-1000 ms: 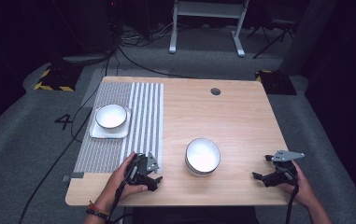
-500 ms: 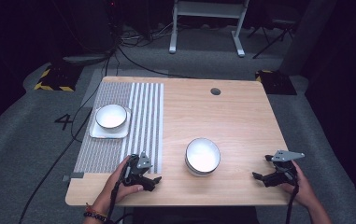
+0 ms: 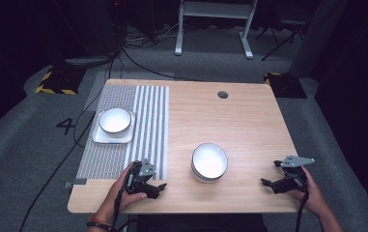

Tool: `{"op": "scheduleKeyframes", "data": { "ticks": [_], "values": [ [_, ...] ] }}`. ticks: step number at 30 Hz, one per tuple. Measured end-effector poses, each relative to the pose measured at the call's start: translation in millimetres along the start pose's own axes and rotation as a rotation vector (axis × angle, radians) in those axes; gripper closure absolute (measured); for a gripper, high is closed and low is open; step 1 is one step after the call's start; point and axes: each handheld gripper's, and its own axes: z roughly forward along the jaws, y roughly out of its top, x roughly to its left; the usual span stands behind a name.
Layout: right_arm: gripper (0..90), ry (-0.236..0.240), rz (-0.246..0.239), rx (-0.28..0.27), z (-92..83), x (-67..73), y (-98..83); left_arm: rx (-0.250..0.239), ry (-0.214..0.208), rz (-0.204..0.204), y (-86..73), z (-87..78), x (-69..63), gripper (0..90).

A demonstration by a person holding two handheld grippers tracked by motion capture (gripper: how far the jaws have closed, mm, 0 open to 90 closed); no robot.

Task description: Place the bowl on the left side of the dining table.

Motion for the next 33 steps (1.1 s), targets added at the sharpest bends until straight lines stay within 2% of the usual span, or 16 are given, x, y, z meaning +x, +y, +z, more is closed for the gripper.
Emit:
{"op": "scheduleKeyframes", "data": {
  "ticks": [33],
  "values": [
    [0.5, 0.0, 0.0, 0.0, 0.0, 0.0, 0.0, 0.0, -0.007, 0.004, 0.4, 0.4, 0.8, 14.6]
  ]
}}
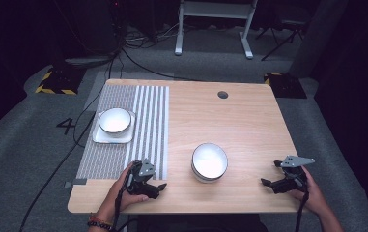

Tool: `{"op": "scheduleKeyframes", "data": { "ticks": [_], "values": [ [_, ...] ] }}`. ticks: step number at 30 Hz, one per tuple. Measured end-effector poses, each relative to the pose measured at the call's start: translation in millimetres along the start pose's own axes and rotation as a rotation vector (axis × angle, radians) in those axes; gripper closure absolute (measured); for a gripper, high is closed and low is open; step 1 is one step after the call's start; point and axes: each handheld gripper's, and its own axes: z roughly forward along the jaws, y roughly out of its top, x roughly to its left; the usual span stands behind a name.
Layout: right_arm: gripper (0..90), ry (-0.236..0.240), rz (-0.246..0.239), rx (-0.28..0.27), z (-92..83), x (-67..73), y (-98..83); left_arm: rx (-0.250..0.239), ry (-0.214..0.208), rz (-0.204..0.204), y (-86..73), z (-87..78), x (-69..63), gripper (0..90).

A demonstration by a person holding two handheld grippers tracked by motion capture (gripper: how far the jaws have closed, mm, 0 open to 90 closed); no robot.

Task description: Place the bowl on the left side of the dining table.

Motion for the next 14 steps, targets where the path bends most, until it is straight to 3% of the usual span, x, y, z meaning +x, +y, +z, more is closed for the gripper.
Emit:
{"op": "scheduleKeyframes", "data": {
  "ticks": [14],
  "values": [
    [0.5, 0.0, 0.001, 0.0, 0.0, 0.0, 0.0, 0.001, -0.001, -0.003, 0.1, 0.1, -0.2, 14.6]
  ]
}}
